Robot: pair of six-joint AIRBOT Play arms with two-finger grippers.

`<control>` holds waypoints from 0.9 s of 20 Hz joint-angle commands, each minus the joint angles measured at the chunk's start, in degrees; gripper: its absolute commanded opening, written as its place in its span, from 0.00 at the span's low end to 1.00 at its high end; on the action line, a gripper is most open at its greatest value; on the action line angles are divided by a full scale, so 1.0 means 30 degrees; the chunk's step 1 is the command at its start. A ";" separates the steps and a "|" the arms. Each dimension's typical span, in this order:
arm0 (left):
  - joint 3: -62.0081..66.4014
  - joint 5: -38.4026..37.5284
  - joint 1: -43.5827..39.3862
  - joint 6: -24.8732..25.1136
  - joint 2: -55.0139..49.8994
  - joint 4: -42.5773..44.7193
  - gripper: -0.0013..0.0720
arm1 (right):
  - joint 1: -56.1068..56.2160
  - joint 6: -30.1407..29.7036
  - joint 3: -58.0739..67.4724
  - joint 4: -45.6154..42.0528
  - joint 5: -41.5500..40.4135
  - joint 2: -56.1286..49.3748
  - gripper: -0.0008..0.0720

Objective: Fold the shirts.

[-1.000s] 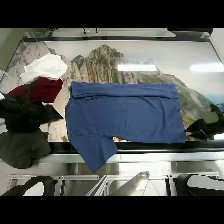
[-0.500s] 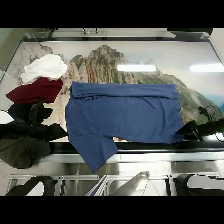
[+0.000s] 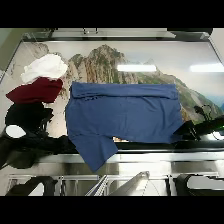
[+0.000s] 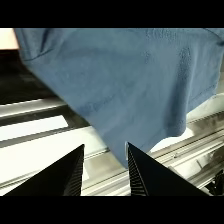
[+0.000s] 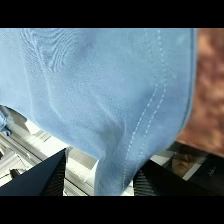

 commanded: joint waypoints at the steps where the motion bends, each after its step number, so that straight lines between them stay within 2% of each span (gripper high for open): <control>1: -0.1137 0.2790 -0.1880 -0.0386 0.0022 -0.0918 0.40 | 0.0029 0.0000 0.0007 0.0168 -0.1064 0.0000 0.70; 5: -0.1785 0.3271 -0.3228 -0.1435 0.0022 -0.0874 0.41 | 0.0029 -0.0015 0.0007 0.0233 -0.1064 0.0000 0.70; 9: -0.1792 0.3410 -0.3665 -0.1508 0.0022 -0.0882 0.40 | 0.0029 -0.0219 0.0007 0.0525 -0.1071 0.0000 0.69; 15: -0.1800 0.5275 -0.3665 -0.1508 0.0015 -0.0860 0.41 | 0.0029 -0.0211 0.0007 0.0525 -0.1064 0.0000 0.70; 18: -0.1931 0.5391 -0.3665 -0.1508 0.0022 -0.0940 0.41 | 0.0029 -0.0219 0.0007 0.0525 -0.1056 0.0000 0.69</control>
